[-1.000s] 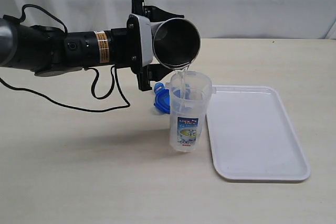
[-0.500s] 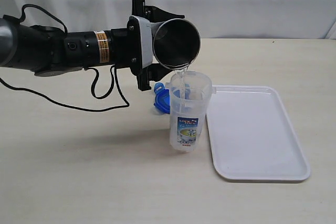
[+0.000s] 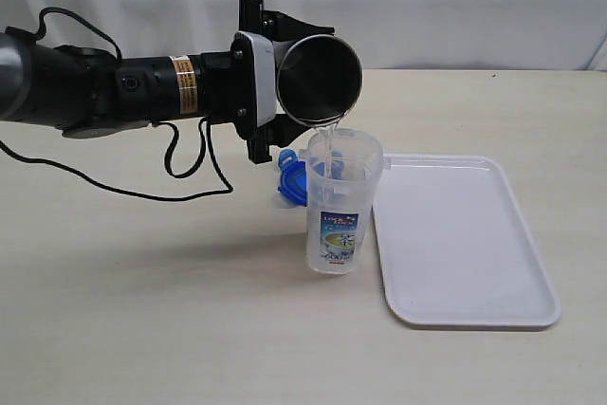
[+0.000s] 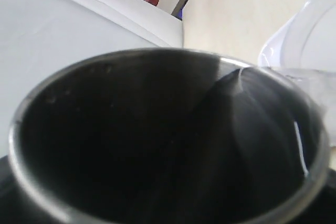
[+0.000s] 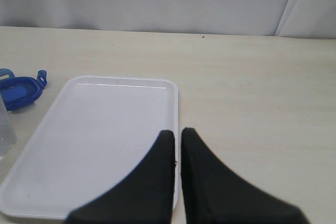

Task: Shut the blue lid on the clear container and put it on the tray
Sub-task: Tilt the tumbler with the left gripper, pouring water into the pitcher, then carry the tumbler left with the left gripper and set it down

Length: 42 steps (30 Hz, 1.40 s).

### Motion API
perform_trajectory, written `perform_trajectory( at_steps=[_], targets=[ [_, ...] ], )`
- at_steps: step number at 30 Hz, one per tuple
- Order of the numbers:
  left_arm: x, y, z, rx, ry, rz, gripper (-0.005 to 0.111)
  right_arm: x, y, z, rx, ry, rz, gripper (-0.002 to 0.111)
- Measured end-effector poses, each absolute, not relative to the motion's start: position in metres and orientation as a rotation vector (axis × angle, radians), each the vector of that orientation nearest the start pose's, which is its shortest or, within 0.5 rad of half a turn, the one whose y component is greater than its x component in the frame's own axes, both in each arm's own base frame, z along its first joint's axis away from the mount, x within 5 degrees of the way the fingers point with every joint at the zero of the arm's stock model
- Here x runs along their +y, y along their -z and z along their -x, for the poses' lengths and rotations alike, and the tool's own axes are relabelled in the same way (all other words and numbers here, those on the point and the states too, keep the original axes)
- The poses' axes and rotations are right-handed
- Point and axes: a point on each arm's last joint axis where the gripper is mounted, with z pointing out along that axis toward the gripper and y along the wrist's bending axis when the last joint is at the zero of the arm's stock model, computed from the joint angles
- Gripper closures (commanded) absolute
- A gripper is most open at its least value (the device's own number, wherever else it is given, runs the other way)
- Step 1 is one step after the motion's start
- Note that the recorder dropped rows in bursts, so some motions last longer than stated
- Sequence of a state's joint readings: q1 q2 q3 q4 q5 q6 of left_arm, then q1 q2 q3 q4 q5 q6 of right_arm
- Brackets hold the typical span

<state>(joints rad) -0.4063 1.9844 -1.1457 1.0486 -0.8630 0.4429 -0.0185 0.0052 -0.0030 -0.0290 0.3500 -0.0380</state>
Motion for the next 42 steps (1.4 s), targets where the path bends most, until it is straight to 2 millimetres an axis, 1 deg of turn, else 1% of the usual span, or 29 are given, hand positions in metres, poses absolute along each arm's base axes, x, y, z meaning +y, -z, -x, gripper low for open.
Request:
perform_trajectory(
  at_steps=[14, 22, 26, 29, 31, 34, 37, 40, 42],
  targets=[
    [-0.219, -0.196, -0.356, 0.726, -0.001, -1.578, 0.107, -0.002, -0.182, -0.054, 1.836, 0.068, 0.036, 0.104],
    [-0.219, -0.196, -0.356, 0.822, 0.089, -1.531, 0.107, -0.002, -0.182, -0.054, 1.836, 0.068, 0.036, 0.104],
    [-0.219, -0.196, -0.357, 0.929, 0.191, -1.471, 0.107, -0.002, -0.182, -0.054, 1.836, 0.068, 0.036, 0.104],
    [-0.218, -0.197, -0.359, 1.05, 0.283, -1.381, 0.107, -0.002, -0.182, -0.054, 1.836, 0.068, 0.036, 0.104],
    [-0.216, -0.197, -0.363, 1.146, 0.313, -1.307, 0.107, -0.002, -0.182, -0.054, 1.836, 0.068, 0.036, 0.104],
    [-0.21, -0.196, -0.371, 1.311, 0.325, -1.158, 0.107, -0.002, -0.182, -0.054, 1.836, 0.068, 0.036, 0.104],
    [-0.201, -0.195, -0.381, 1.468, 0.319, -0.964, 0.107, -0.002, -0.182, -0.054, 1.836, 0.068, 0.036, 0.104],
    [-0.187, -0.196, -0.392, 1.555, 0.322, -0.795, 0.107, -0.002, -0.182, -0.054, 1.836, 0.068, 0.036, 0.104],
    [-0.173, -0.199, -0.401, 1.6, 0.339, -0.683, 0.107, -0.002, -0.182, -0.054, 1.836, 0.068, 0.036, 0.104]
  ],
)
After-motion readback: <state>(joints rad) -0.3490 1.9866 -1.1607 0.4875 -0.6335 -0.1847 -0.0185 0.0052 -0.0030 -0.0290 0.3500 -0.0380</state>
